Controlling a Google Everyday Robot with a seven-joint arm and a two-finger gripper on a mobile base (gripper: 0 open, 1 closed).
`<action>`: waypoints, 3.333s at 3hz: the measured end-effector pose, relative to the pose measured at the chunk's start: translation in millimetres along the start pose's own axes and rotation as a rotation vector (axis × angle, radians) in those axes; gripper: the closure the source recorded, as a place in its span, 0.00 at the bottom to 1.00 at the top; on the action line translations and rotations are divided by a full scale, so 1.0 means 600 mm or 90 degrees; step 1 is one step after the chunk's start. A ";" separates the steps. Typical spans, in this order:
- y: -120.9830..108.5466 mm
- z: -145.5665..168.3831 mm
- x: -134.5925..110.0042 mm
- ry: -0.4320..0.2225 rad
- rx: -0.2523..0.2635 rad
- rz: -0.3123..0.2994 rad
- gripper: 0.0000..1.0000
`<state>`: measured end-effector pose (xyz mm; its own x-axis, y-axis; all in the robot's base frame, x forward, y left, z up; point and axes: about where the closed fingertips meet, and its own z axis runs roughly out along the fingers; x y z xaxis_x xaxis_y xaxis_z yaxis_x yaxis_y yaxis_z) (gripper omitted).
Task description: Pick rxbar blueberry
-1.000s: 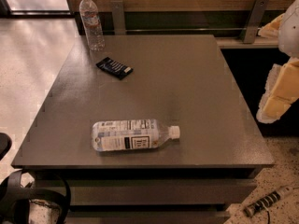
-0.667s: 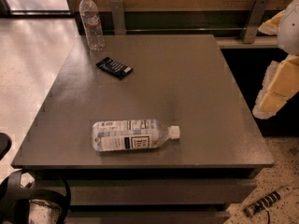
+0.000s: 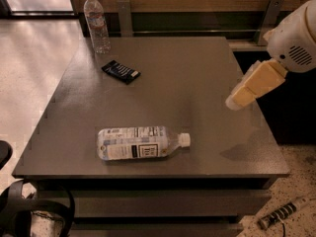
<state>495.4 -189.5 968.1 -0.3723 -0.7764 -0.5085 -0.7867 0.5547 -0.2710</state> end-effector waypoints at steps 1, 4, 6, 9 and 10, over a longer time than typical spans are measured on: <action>-0.022 0.070 -0.084 -0.147 0.001 0.084 0.00; -0.087 0.096 -0.192 -0.292 0.069 0.104 0.00; -0.084 0.223 -0.301 -0.378 0.015 0.086 0.00; 0.014 0.429 -0.407 -0.452 -0.064 0.147 0.00; 0.016 0.436 -0.407 -0.450 -0.070 0.147 0.00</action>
Offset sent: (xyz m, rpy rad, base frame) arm 0.1619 0.1064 0.0426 0.5445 -0.4233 -0.0611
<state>707.5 83.4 876.1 -0.1582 -0.2463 -0.9562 -0.7856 0.6181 -0.0292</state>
